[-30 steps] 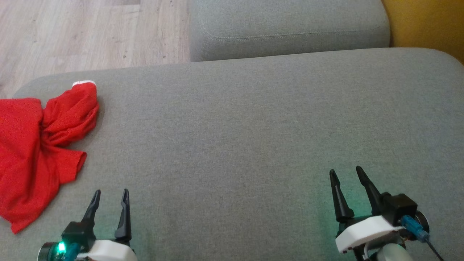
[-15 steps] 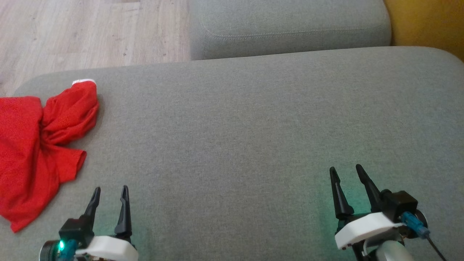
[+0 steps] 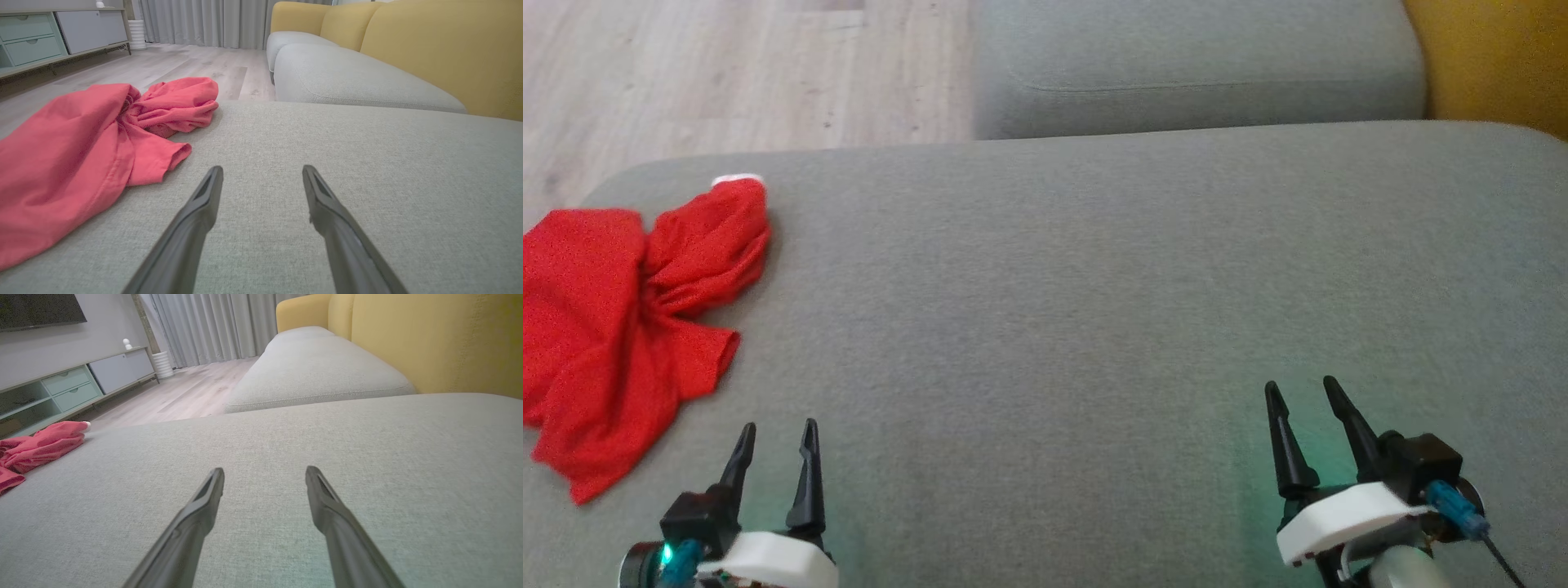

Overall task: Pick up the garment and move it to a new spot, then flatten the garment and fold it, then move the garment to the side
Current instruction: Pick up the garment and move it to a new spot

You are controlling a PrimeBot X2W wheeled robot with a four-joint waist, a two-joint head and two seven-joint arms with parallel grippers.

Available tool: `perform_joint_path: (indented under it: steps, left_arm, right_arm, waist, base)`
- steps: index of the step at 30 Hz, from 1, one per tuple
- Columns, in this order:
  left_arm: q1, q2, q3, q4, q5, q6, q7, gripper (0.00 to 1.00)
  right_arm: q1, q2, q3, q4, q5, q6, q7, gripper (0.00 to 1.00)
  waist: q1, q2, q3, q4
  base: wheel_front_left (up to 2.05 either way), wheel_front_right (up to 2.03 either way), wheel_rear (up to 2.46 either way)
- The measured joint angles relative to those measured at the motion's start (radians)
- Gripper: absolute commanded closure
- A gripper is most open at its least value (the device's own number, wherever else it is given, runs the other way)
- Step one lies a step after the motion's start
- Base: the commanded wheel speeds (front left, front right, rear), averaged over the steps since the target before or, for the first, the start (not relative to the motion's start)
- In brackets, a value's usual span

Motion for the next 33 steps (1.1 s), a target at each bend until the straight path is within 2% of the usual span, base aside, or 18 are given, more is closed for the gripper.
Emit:
perform_joint_path:
  steps: [9,18,22,26,33]
  left_arm:
    - [0.0,0.0,-0.004,0.004,-0.007,-0.003,0.0,0.0]
    - [0.033,0.007,0.006,0.008,-0.007,-0.002,0.0,0.0]
    - [0.063,0.018,0.018,0.006,-0.013,-0.002,0.0,0.0]
    - [0.068,0.024,0.029,-0.01,-0.033,-0.002,0.0,0.0]
    - [-0.022,0.032,0.052,-0.058,-0.077,-0.002,0.011,0.0]
  right_arm:
    - [0.004,-0.001,0.007,-0.014,0.0,0.0,0.0,0.0]
    - [0.004,0.0,0.048,-0.002,0.02,0.0,0.0,0.0]
    - [0.004,0.001,0.073,0.004,0.028,0.0,0.0,0.0]
    - [-0.001,0.001,0.086,0.003,0.028,0.0,0.0,0.0]
    - [-0.058,-0.021,0.099,-0.038,0.006,0.0,0.0,0.0]
  waist:
    - [0.0,0.0,-0.013,0.117]
    - [0.0,0.0,-0.034,0.3]
    - [-0.0001,0.0,-0.039,0.359]
    - [-0.0001,0.0,-0.023,0.378]
    - [0.0,0.0,0.061,0.346]
  base:
    - [0.0,0.0,0.0]
    - [0.0,0.0,0.0]
    - [0.0,0.0,0.0]
    - [0.0,0.0,0.0]
    - [0.0,0.0,0.0]
